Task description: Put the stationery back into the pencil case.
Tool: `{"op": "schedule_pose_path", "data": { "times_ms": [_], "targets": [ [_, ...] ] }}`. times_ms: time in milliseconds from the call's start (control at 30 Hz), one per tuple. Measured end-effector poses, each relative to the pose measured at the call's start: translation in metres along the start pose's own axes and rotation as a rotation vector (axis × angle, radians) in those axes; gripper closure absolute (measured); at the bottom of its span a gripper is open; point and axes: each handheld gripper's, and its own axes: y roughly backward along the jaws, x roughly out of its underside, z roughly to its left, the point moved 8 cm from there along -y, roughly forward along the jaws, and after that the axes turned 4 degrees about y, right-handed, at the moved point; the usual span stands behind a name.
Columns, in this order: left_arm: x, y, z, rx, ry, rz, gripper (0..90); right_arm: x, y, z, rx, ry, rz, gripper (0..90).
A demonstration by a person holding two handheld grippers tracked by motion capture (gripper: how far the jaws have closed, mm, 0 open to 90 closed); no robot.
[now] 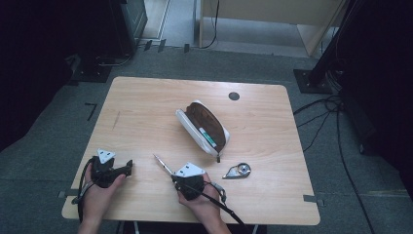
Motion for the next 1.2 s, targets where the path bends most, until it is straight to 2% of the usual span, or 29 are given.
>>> {"op": "schedule_pose_path", "data": {
  "times_ms": [300, 500, 933, 1200],
  "targets": [
    [0.000, -0.001, -0.002, 0.011, -0.013, 0.009, 14.0, -0.020, 0.021, -0.012, 0.016, 0.003, -0.039, 81.8],
    [0.001, -0.002, -0.003, 0.022, -0.027, 0.020, 9.6, -0.035, 0.035, -0.020, 0.011, -0.022, -0.073, 81.8],
    [0.001, -0.002, -0.003, 0.024, -0.025, 0.019, 9.6, -0.058, 0.057, -0.045, 0.060, -0.019, -0.109, 81.8],
    [0.001, -0.002, -0.003, 0.023, -0.027, 0.021, 9.6, -0.070, 0.068, -0.060, 0.065, -0.031, -0.124, 81.8]
  ]
}}
